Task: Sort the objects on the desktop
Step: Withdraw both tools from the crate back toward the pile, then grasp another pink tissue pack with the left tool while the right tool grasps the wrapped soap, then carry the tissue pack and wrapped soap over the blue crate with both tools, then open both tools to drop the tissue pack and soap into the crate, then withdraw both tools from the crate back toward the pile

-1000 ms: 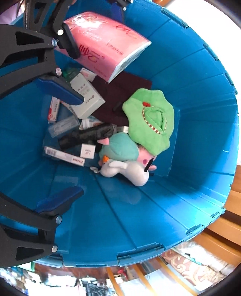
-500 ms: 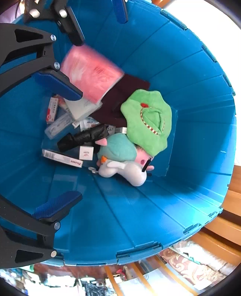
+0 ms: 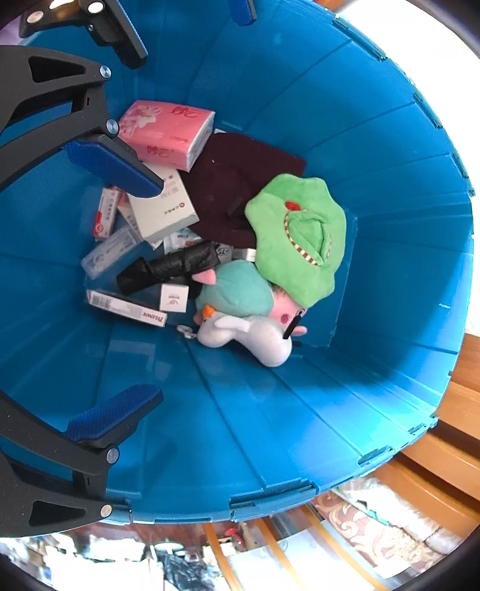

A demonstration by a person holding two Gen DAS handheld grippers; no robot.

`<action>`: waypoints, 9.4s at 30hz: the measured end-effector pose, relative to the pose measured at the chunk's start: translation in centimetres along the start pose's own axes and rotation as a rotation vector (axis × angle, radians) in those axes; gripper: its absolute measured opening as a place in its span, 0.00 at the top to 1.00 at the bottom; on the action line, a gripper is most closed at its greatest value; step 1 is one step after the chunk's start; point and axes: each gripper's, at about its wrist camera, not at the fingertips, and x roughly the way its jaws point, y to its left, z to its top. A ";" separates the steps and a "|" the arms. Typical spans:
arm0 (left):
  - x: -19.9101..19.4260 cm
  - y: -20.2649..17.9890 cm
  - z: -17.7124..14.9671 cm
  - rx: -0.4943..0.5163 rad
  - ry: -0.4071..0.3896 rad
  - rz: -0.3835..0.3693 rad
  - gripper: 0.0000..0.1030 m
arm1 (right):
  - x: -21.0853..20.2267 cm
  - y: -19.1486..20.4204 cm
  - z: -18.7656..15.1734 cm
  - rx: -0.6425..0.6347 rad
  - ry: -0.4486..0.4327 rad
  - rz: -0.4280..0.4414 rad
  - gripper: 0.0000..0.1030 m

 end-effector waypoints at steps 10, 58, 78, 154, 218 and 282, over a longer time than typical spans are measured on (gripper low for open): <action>-2.2 -0.1 -0.7 0.014 -0.034 -0.005 0.11 | -1.7 0.7 -1.5 -0.010 -0.010 0.004 0.00; -4.2 48.6 -49.8 -1.000 -0.102 0.489 0.11 | 7.8 43.2 3.2 -0.145 -0.116 0.353 0.00; 0.8 59.4 -55.5 -1.165 0.078 0.443 0.11 | 15.4 43.5 5.5 -0.073 0.057 0.293 0.00; -10.5 24.9 -26.3 -0.367 -0.550 0.283 0.17 | -14.1 32.7 -2.9 -0.086 -0.732 0.209 0.75; 5.0 -2.0 -3.3 0.096 0.249 0.023 0.13 | -0.7 5.5 -0.9 0.006 0.030 0.010 0.42; -8.6 31.4 -32.6 -0.652 -0.300 0.395 0.07 | -13.9 32.3 2.9 -0.113 -0.612 0.362 0.00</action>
